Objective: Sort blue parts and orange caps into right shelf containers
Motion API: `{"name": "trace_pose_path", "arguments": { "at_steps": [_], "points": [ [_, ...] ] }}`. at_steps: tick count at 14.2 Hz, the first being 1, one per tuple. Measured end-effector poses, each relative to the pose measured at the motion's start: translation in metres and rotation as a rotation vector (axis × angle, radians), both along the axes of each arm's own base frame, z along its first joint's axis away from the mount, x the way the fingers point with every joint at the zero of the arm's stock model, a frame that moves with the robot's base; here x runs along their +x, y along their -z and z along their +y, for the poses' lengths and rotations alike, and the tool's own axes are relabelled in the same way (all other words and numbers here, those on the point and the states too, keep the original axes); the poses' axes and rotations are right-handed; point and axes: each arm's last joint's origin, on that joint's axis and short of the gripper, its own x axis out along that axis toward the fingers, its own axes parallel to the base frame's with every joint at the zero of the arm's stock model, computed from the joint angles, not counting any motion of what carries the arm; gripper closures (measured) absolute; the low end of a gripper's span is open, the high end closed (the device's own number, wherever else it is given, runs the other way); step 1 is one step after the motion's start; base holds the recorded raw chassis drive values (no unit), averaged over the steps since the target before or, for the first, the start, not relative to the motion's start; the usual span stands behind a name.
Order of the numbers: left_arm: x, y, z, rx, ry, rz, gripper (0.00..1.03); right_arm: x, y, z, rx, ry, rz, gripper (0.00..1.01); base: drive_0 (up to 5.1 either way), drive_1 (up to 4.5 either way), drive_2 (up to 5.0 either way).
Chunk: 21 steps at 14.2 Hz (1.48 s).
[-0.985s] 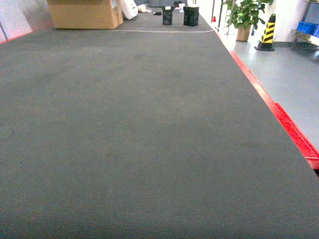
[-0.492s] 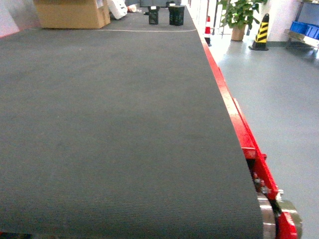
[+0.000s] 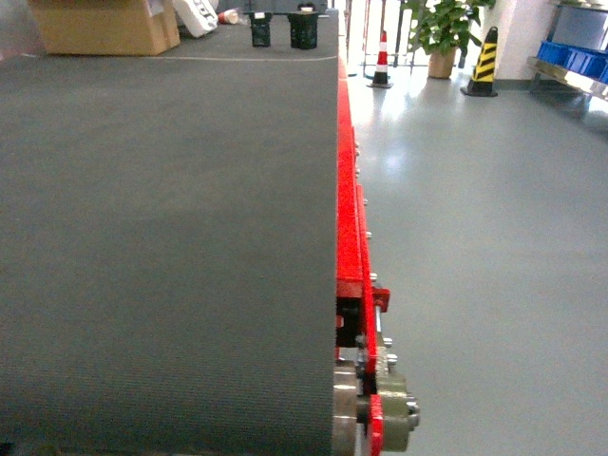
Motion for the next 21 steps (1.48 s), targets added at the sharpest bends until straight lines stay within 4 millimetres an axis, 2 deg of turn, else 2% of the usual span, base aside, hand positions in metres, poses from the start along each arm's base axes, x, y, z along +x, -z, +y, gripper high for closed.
{"name": "trace_pose_path", "arguments": {
  "at_steps": [21],
  "points": [
    [0.0, 0.0, 0.0003, 0.0, -0.003, 0.0, 0.58, 0.0, 0.0002, 0.0, 0.0, -0.001, 0.002, 0.59, 5.0, -2.47, -2.5]
  ]
}}
